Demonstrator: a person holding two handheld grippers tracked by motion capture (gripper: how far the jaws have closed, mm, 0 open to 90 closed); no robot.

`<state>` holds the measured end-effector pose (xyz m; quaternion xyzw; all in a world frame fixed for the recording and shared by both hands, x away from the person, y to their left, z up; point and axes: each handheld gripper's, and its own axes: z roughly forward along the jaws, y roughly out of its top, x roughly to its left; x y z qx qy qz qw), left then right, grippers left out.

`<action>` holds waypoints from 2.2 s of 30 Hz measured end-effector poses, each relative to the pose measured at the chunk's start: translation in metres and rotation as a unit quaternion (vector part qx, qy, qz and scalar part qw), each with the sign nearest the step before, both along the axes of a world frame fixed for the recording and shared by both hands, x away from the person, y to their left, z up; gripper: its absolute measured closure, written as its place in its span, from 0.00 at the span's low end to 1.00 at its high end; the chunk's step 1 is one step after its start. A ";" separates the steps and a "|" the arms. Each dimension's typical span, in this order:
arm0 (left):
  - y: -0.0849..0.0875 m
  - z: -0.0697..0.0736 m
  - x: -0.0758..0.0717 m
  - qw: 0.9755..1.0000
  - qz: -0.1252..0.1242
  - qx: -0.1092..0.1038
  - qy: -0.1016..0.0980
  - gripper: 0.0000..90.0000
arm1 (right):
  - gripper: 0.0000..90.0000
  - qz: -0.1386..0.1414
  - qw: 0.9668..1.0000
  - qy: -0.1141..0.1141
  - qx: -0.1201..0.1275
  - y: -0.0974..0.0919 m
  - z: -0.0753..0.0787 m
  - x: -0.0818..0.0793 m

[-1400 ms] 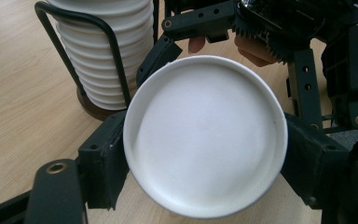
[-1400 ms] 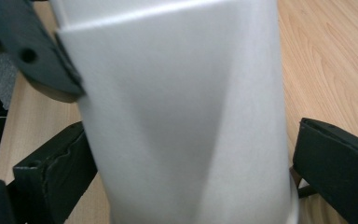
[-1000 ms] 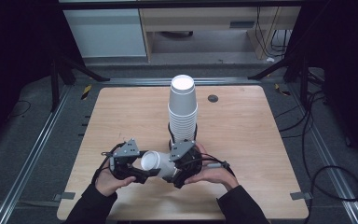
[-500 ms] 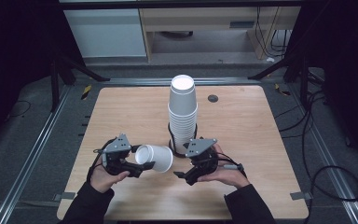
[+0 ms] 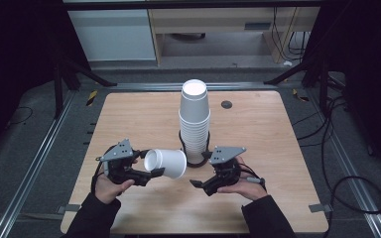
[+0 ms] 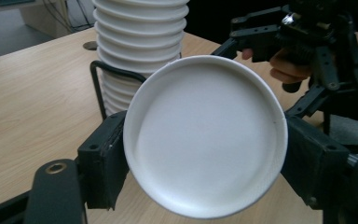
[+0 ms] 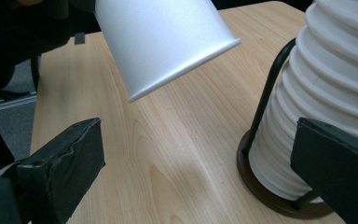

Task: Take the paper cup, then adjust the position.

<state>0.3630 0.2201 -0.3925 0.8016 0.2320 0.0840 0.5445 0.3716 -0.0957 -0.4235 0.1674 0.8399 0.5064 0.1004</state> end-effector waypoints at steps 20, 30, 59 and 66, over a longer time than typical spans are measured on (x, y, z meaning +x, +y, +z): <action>-0.006 0.003 0.000 0.997 -0.058 -0.049 -0.003 0.26 | 0.03 0.046 0.997 0.034 0.049 0.007 0.003 0.001; -0.007 0.004 -0.001 0.995 -0.082 -0.061 -0.001 0.26 | 0.03 0.083 0.994 0.048 0.052 0.015 0.000 0.001; -0.016 0.003 -0.007 0.991 -0.119 -0.059 -0.003 0.27 | 0.02 0.105 0.991 0.053 0.058 0.023 -0.006 0.004; -0.023 -0.002 -0.007 0.990 -0.131 -0.051 0.005 0.27 | 0.02 0.120 0.990 0.050 0.061 0.026 -0.006 0.001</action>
